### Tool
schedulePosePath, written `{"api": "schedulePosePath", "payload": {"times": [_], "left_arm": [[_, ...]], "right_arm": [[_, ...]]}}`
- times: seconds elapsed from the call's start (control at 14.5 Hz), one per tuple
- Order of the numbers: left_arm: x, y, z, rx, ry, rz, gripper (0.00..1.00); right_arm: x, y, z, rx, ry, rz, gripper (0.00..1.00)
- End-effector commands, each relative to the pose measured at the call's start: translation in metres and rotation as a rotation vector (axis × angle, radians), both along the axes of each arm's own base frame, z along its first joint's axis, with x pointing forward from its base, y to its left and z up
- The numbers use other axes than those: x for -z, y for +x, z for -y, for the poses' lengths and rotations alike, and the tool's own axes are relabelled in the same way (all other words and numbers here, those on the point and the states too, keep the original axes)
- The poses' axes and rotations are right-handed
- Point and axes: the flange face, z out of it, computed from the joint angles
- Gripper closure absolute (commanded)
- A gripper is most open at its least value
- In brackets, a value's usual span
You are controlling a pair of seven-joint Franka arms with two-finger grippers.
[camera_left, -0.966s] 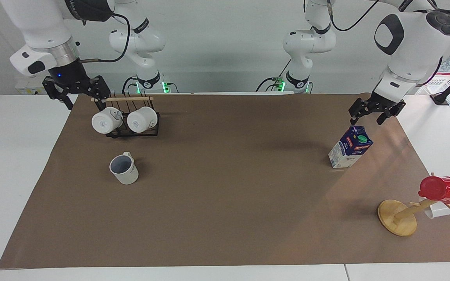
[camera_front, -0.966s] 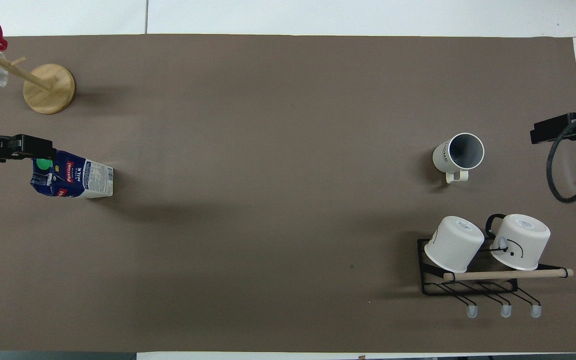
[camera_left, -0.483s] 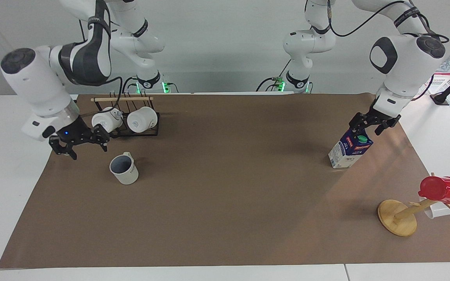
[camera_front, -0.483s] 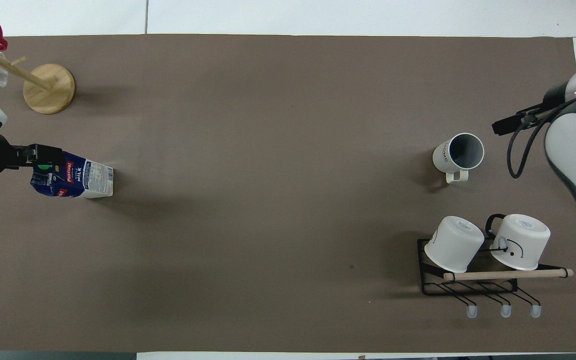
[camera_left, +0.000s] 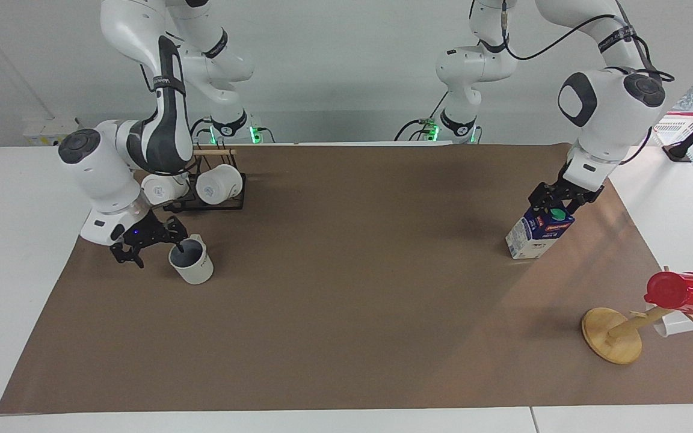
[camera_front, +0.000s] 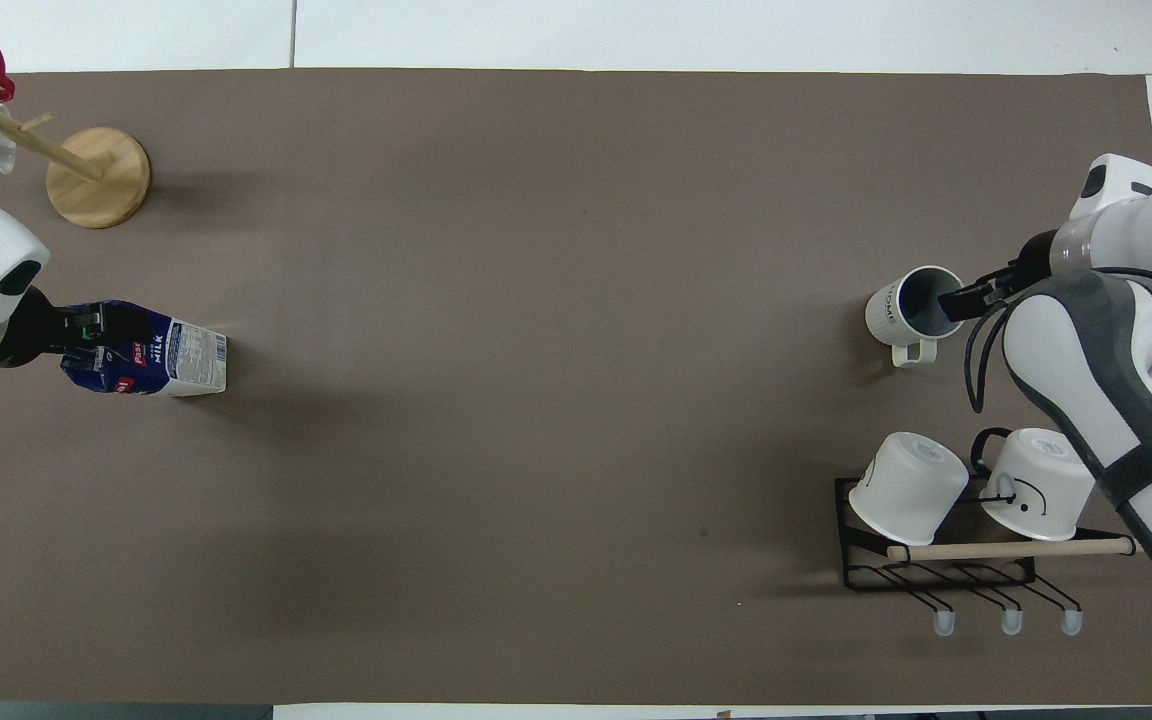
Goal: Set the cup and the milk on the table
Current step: 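Grasp the milk carton with the left gripper while the right gripper grasps the mug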
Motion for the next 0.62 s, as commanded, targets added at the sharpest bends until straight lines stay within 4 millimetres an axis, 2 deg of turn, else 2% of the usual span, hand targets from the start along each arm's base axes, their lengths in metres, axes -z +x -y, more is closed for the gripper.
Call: {"api": "schedulePosePath", "payload": {"times": [0.0,0.14,0.21,0.28,0.34,0.41,0.55], "left_arm": [[0.001,-0.004,0.0,-0.015,0.011,0.024,0.0],[0.0,-0.002,-0.001,-0.017,0.011,0.036,0.0],[-0.001,-0.001,-0.001,-0.018,0.011,0.044,0.13],[-0.001,0.0,-0.001,-0.023,0.011,0.05,0.4],[-0.002,0.0,-0.003,-0.053,0.009,0.052,0.85],[-0.002,0.001,-0.003,-0.067,0.008,0.058,1.0],[-0.002,0.002,-0.003,-0.066,0.008,0.057,1.0]], "right_arm": [[0.006,-0.003,-0.001,-0.016,0.012,0.027,0.1],[0.013,-0.007,-0.007,-0.015,0.012,0.028,0.16],[0.015,-0.008,-0.013,-0.015,0.015,0.029,0.18],[0.016,-0.009,-0.013,-0.009,0.016,0.029,0.2],[0.017,-0.01,-0.014,-0.009,0.016,0.029,0.24],[0.02,-0.011,-0.017,-0.011,0.016,0.028,0.26],[0.02,-0.012,-0.015,-0.007,0.014,0.039,0.32]]}}
